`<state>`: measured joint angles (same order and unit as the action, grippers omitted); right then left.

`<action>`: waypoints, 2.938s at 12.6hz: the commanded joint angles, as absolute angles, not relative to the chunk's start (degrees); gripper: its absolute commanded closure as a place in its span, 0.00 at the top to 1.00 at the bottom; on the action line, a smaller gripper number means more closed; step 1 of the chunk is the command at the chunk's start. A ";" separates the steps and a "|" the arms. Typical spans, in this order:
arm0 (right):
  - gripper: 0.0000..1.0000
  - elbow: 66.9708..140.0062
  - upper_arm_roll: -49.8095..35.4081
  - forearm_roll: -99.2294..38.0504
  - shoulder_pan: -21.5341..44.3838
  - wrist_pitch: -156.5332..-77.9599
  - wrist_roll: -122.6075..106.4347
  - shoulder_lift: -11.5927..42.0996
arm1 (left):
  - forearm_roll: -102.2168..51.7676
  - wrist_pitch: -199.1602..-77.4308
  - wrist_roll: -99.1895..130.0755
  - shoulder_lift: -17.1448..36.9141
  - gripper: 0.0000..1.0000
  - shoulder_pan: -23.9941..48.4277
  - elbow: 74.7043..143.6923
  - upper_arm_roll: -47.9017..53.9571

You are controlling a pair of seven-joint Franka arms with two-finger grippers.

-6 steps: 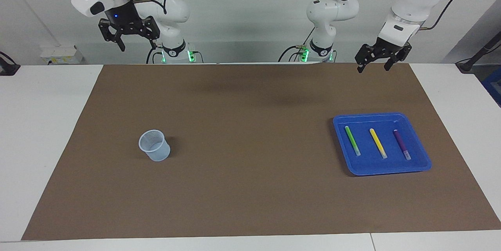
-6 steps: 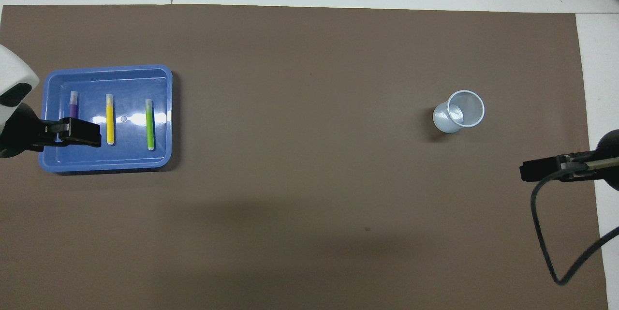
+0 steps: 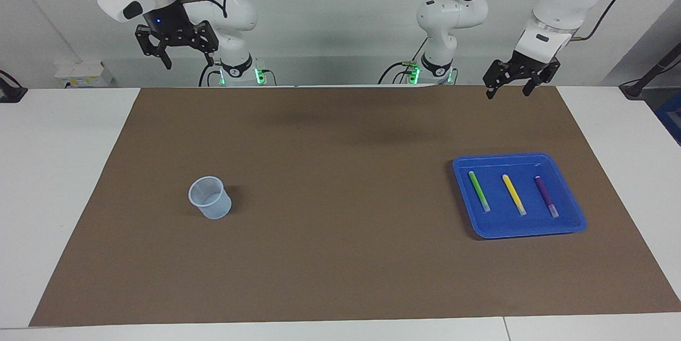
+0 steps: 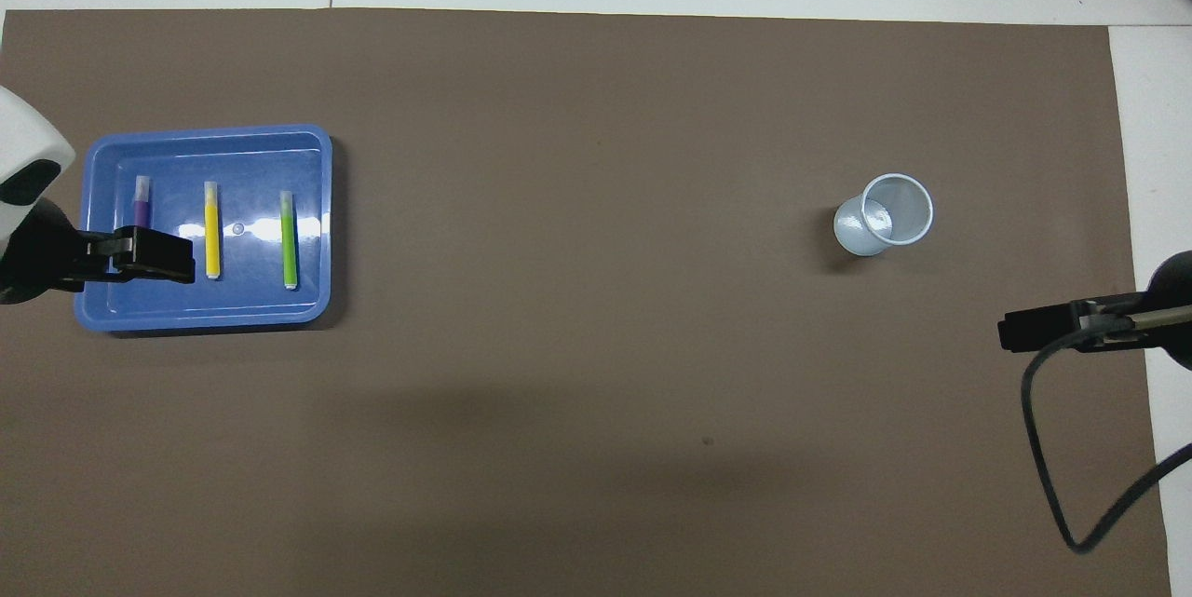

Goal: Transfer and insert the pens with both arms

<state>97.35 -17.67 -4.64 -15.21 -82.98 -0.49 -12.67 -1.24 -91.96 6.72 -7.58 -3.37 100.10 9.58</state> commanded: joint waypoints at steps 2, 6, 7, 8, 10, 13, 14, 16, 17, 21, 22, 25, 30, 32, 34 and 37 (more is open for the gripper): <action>1.00 98.44 -17.58 -6.06 -16.26 -81.56 -1.85 -14.24 | -1.76 -91.93 6.50 -8.52 1.00 -3.42 101.33 9.23; 1.00 99.14 -17.58 -6.06 -16.17 -81.74 -1.84 -14.59 | -1.85 -96.73 6.50 -10.62 1.00 -3.78 106.05 8.88; 1.00 100.27 -17.58 -6.06 -16.08 -81.91 -1.85 -15.29 | -1.85 -101.29 6.50 -10.98 1.00 -3.87 108.61 8.53; 1.00 100.89 -17.58 -6.06 -16.00 -82.09 -1.85 -15.47 | -1.85 -103.95 5.63 -10.64 0.98 -4.39 109.68 8.35; 1.00 100.90 -17.58 -6.06 -15.73 -82.00 -1.85 -15.64 | -1.85 -107.21 2.12 -9.06 0.98 -5.71 109.78 8.35; 1.00 100.72 -17.58 -6.06 -16.17 -81.65 -2.11 -15.64 | -3.76 -108.11 2.28 -6.16 0.99 -6.06 109.34 8.35; 1.00 100.81 -17.58 -5.98 -16.26 -81.74 -2.11 -15.64 | -7.17 -107.67 2.72 -5.11 0.99 -7.28 109.07 8.26; 1.00 100.90 -17.58 -5.89 -15.91 -82.26 -2.20 -15.64 | -7.73 -107.58 2.81 -2.04 0.99 -7.91 107.41 8.26; 1.00 100.90 -17.58 -5.89 -15.82 -82.35 -2.37 -15.64 | -7.73 -107.32 2.90 -0.54 0.99 -7.91 106.10 8.17; 1.00 100.90 -17.75 -5.98 -15.38 -82.97 -2.37 -15.64 | -6.24 -108.10 2.90 4.91 0.98 -7.74 102.93 8.00; 1.00 100.90 -17.75 -5.98 -15.38 -82.88 -2.29 -15.64 | -6.07 -108.63 2.99 6.92 0.98 -7.56 102.05 8.00; 1.00 100.90 -17.75 -5.98 -15.55 -82.88 -2.46 -15.64 | -4.92 -112.49 3.34 10.97 0.98 -7.12 101.95 7.91; 1.00 100.55 -17.58 -5.98 -15.99 -82.62 -5.62 -15.64 | -3.08 -121.98 5.00 14.50 0.95 -6.68 105.28 8.09; 1.00 100.98 -17.67 -5.98 -16.00 -82.18 -5.71 -15.82 | -2.90 -124.26 5.27 15.11 0.93 -6.77 106.95 8.00; 1.00 100.99 -17.67 -5.98 -16.17 -82.26 -5.80 -15.82 | -2.81 -128.47 5.27 15.38 0.91 -6.94 109.32 8.00; 1.00 101.07 -17.67 -5.98 -16.08 -82.62 -5.45 -15.82 | -2.81 -131.30 5.36 16.25 0.84 -6.68 111.53 8.09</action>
